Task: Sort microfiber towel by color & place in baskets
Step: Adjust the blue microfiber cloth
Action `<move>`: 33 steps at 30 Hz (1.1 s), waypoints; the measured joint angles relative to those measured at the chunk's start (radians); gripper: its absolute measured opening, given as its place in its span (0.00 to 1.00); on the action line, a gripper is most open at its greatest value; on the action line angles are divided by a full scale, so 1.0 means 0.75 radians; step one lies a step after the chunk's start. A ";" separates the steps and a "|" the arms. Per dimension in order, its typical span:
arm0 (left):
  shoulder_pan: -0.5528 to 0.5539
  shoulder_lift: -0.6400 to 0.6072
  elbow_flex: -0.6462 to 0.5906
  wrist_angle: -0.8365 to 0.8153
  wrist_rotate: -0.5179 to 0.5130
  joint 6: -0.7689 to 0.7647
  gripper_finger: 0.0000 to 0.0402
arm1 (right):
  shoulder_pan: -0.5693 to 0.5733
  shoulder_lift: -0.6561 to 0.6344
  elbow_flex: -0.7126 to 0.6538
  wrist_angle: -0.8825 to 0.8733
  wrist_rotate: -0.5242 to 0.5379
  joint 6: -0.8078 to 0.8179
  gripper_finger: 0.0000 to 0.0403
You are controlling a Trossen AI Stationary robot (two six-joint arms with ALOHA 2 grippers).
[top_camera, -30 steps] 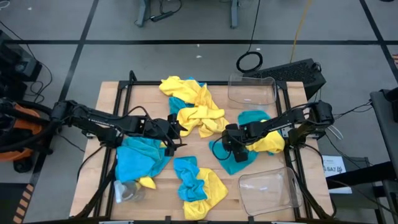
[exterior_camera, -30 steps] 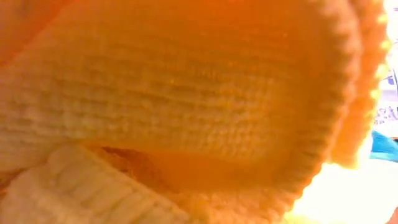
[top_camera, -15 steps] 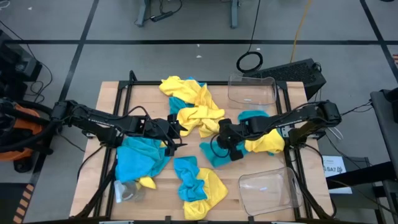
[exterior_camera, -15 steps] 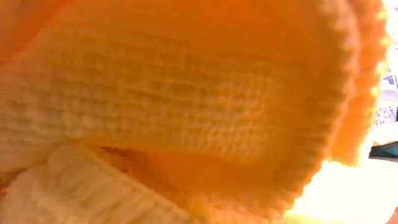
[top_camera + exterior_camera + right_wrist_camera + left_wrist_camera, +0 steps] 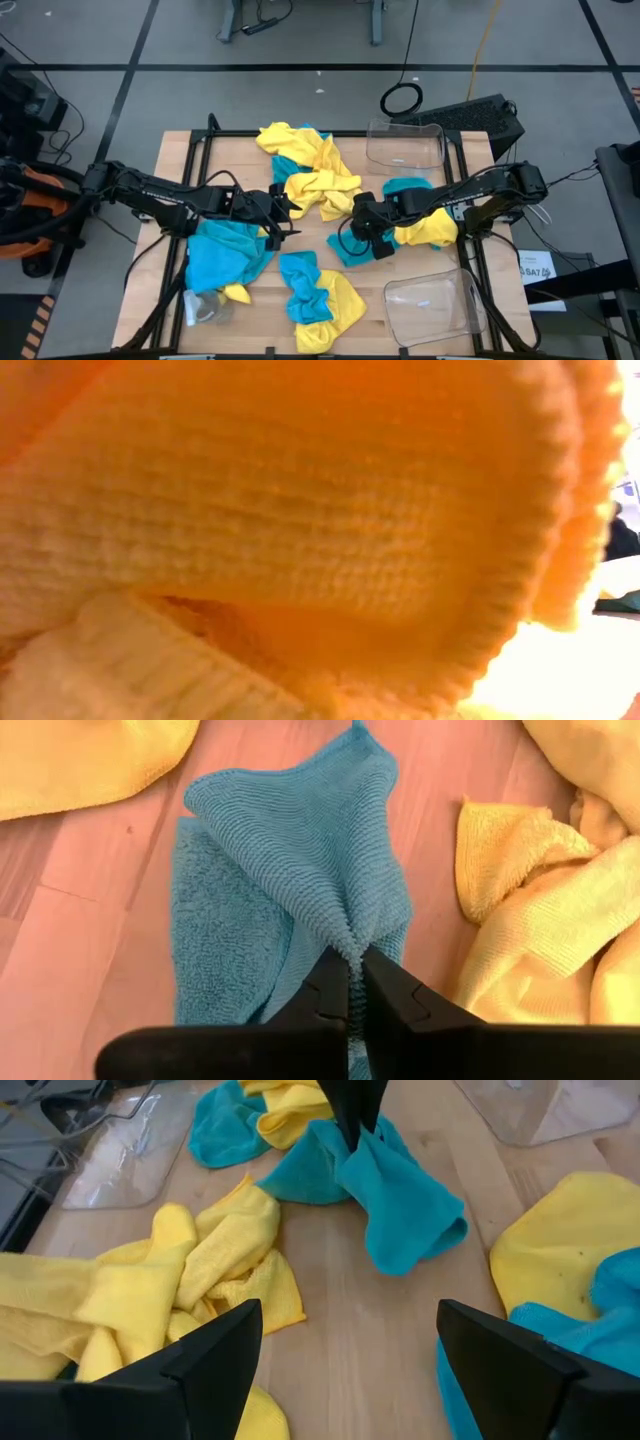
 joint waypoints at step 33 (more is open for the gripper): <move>0.000 0.000 -0.001 0.003 0.000 -0.078 0.77 | 0.000 -0.001 0.002 0.016 0.000 -0.111 0.00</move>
